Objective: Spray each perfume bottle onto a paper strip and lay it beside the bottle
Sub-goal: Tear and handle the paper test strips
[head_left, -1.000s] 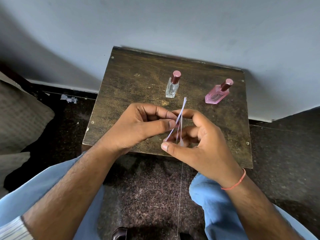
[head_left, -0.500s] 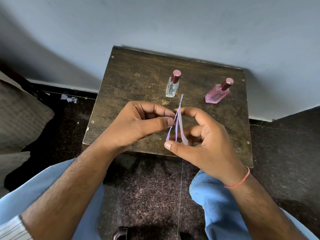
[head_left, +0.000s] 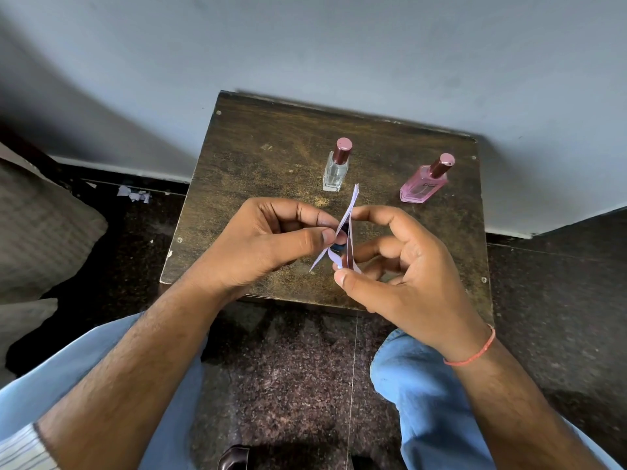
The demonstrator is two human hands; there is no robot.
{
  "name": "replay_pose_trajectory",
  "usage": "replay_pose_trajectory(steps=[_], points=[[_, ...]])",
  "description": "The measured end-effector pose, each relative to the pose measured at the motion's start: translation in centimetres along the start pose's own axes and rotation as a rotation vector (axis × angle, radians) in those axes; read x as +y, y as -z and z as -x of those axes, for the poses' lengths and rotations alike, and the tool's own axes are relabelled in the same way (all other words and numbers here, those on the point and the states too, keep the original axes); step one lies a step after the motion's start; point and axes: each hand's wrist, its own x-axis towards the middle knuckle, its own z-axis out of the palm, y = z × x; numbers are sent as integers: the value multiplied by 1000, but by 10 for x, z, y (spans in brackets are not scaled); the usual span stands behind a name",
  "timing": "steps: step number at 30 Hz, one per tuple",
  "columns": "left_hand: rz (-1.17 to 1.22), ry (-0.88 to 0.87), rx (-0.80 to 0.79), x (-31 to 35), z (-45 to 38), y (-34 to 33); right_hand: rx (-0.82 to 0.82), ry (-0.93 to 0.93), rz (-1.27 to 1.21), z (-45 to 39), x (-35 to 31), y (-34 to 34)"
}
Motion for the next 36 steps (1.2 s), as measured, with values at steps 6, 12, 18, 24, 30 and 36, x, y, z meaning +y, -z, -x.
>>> replay_pose_trajectory(steps=[6, 12, 18, 24, 30, 36], points=[[16, -24, -12, -4, -1, 1, 10, -1, -70, 0, -2, -2], [73, -76, -41, -11, -3, 1, -90, -77, -317, 1, -6, -2], [110, -64, -90, -16, -4, 8, -177, -148, -521, 0, -8, -2], [104, -81, -139, -15, -4, 11, -136, -183, -577, -2, -13, -4], [-5, -135, -205, -12, 0, 15, -19, -172, -527, -1, -16, -7], [20, -196, -212, -13, -4, 20, -30, -177, -579, -2, -12, -6]])
